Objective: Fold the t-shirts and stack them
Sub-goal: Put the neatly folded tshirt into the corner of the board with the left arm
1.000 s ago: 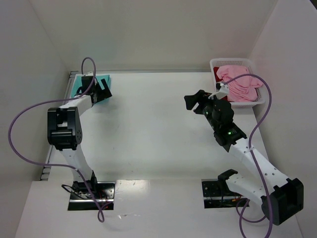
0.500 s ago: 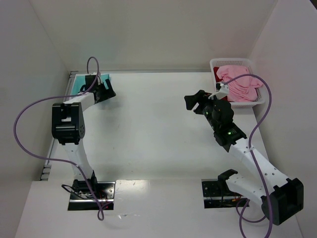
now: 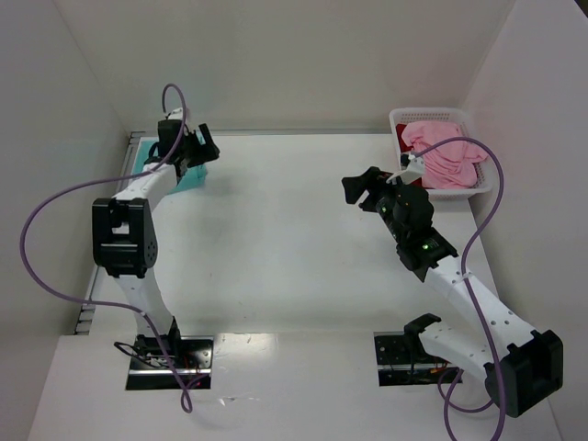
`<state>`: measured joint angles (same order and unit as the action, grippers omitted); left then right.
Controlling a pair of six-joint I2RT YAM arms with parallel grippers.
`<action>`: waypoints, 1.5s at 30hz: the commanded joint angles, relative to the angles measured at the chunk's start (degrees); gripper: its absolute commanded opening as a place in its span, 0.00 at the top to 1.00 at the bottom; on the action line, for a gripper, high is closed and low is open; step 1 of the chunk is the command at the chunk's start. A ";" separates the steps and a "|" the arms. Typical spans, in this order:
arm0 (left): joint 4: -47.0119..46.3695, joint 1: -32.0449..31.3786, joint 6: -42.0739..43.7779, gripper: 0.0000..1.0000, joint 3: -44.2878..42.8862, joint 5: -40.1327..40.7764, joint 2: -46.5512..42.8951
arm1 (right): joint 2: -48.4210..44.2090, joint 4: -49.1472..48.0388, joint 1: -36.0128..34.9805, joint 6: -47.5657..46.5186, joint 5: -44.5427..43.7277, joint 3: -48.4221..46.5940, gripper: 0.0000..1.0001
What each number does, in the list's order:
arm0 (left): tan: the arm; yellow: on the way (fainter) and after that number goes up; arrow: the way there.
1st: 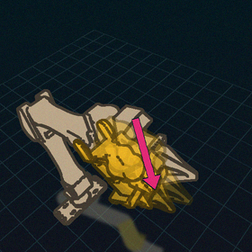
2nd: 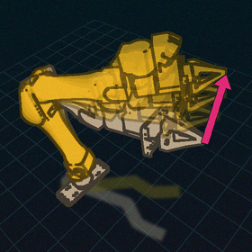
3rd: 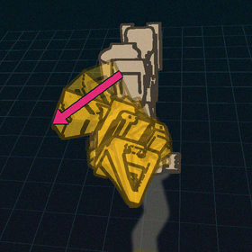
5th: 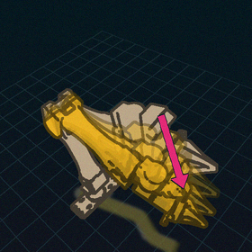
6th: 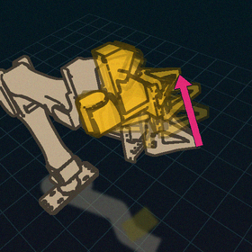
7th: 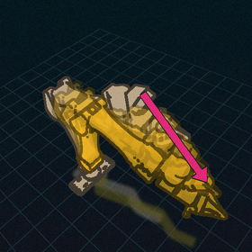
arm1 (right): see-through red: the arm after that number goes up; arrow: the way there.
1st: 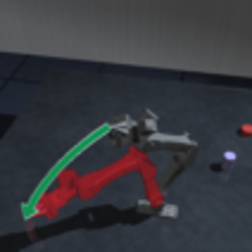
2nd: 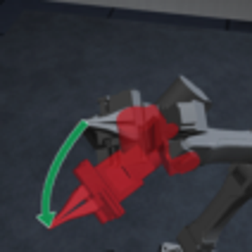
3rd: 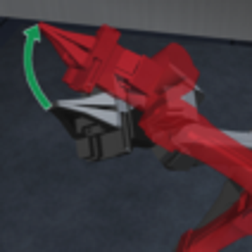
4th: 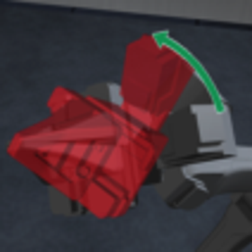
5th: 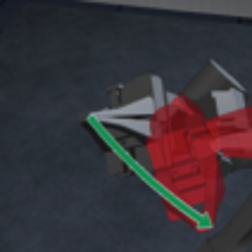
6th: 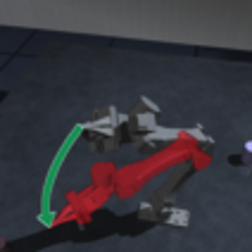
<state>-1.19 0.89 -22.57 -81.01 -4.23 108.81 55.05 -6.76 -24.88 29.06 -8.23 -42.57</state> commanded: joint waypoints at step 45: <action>3.29 -0.80 -3.45 0.01 2.63 0.89 -2.66 | -4.51 -2.02 -0.52 -0.32 -0.30 0.64 0.24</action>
<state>1.63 0.21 -25.47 -76.38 -4.27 104.47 52.42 -6.76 -24.88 29.08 -8.23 -42.57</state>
